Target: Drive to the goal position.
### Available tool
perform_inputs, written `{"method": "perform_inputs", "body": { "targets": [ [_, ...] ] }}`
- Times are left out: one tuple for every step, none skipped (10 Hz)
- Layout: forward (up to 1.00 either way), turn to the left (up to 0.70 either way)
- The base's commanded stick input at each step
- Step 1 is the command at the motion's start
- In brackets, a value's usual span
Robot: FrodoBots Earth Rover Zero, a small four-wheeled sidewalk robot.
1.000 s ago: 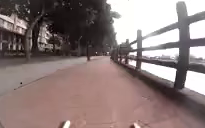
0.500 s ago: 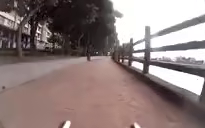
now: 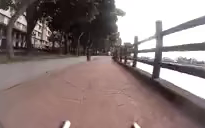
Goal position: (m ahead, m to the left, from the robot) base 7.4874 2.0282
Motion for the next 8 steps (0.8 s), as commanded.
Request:
{"method": "perform_inputs", "body": {
  "targets": [
    [1.00, 0.00],
    [1.00, 0.00],
    [1.00, -0.19],
    [1.00, -0.35],
    [1.00, -0.25],
    [1.00, 0.00],
    [1.00, 0.00],
    [1.00, 0.00]
  ]
}}
